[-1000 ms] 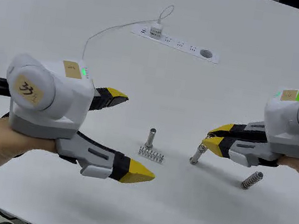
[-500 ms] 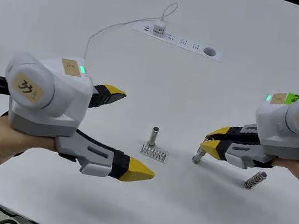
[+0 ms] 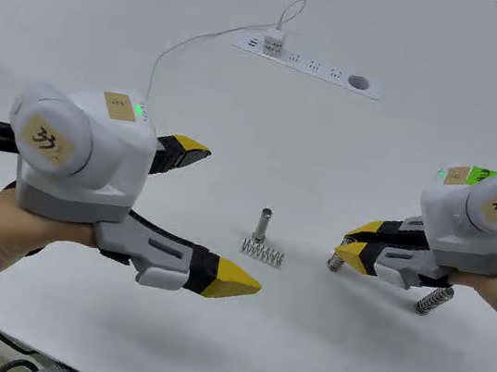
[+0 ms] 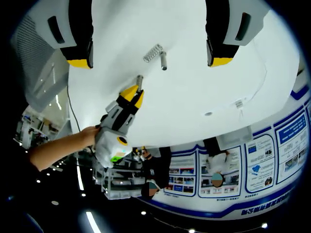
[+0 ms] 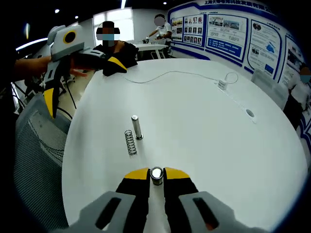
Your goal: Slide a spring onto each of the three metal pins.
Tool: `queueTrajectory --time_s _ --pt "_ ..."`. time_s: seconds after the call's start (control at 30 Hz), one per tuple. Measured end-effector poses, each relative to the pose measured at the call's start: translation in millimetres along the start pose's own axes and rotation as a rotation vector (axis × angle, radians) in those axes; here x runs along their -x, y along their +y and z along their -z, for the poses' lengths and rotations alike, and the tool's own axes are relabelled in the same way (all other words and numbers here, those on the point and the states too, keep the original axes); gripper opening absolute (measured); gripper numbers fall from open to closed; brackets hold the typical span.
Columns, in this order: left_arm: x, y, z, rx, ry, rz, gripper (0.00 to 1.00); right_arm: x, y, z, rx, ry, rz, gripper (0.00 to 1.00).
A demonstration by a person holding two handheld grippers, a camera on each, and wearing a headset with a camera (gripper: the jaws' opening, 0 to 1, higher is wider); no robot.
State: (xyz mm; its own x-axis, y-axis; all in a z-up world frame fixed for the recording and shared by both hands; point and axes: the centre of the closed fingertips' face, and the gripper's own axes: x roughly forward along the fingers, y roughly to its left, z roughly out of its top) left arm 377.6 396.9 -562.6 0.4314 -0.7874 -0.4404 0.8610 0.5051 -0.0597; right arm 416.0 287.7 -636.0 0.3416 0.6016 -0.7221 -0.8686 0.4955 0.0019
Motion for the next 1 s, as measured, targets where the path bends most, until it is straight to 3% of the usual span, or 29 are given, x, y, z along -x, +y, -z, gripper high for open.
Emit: queueTrajectory --time_s 0.7,1.0 --pt "3.2 1.2 -0.7 0.007 -0.002 -0.002 1.0 2.5 2.7 0.1 0.022 0.01 0.01 0.14" --pt "5.0 2.1 -2.4 0.003 -0.004 -0.002 1.0 13.1 0.8 -12.7 0.018 -0.031 0.042 0.15"
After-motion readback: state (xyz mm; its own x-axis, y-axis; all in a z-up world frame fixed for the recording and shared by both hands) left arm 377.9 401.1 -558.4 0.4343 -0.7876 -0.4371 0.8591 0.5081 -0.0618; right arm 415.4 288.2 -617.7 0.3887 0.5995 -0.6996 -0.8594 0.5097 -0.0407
